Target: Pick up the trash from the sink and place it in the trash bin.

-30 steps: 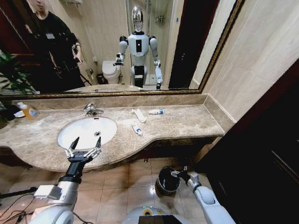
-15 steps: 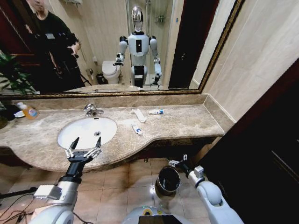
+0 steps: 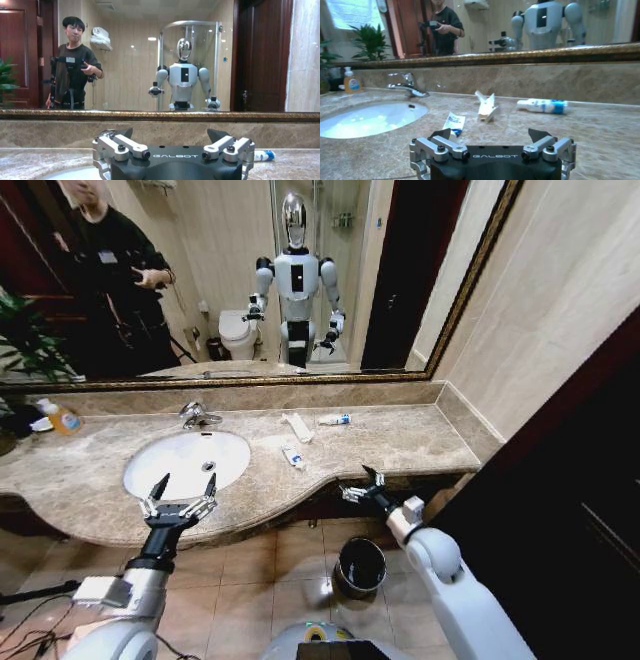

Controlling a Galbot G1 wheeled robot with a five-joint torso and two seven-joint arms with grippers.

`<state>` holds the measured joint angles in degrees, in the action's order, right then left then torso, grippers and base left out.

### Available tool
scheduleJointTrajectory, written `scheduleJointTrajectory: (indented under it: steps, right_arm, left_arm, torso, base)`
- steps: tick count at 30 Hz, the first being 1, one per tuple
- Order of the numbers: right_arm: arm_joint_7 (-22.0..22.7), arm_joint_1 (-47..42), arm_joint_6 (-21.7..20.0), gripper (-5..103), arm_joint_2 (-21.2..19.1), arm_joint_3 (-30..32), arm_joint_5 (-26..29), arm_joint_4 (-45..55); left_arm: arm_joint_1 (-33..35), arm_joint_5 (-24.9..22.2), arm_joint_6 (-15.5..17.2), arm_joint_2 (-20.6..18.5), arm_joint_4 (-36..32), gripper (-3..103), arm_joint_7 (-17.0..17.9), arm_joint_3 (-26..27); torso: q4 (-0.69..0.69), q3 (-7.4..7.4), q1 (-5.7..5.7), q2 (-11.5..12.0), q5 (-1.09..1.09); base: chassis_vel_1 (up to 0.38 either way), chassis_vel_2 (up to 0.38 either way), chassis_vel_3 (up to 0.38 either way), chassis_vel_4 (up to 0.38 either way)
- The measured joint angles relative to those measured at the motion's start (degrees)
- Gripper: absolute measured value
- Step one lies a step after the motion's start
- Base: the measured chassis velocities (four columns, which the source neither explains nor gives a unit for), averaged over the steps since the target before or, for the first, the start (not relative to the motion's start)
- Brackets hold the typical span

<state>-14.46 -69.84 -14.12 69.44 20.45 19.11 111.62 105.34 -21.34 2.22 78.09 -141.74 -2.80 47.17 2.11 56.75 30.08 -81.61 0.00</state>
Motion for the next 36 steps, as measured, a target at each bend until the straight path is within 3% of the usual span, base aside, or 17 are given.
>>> scheduleJointTrajectory:
  steps: [9, 20, 36]
  right_arm:
    - [0.06, 7.92, 0.73, 100, 1.63, -5.94, 0.03, -7.46]
    - [0.90, 16.31, 0.86, 100, 6.86, -13.23, -1.59, -16.56]
    - [1.28, 19.28, 2.18, 100, 10.78, -15.58, -3.96, -22.48]
  left_arm:
    - [0.00, 0.00, 0.00, 0.00, 0.00, 100, 0.00, 0.00]
    - [0.00, 0.00, 0.00, 0.00, 0.00, 100, 0.00, 0.00]
    - [0.00, 0.00, 0.00, 0.00, 0.00, 100, 0.00, 0.00]
  torso:
    - [0.00, 0.00, 0.00, 0.00, -0.01]
    - [0.00, 0.00, 0.00, 0.01, -0.01]
    - [0.00, 0.00, 0.00, 0.01, -0.02]
  base:
    - [0.000, 0.000, 0.000, 0.000]
    - [0.000, 0.000, 0.000, 0.000]
    - [0.000, 0.000, 0.000, 0.000]
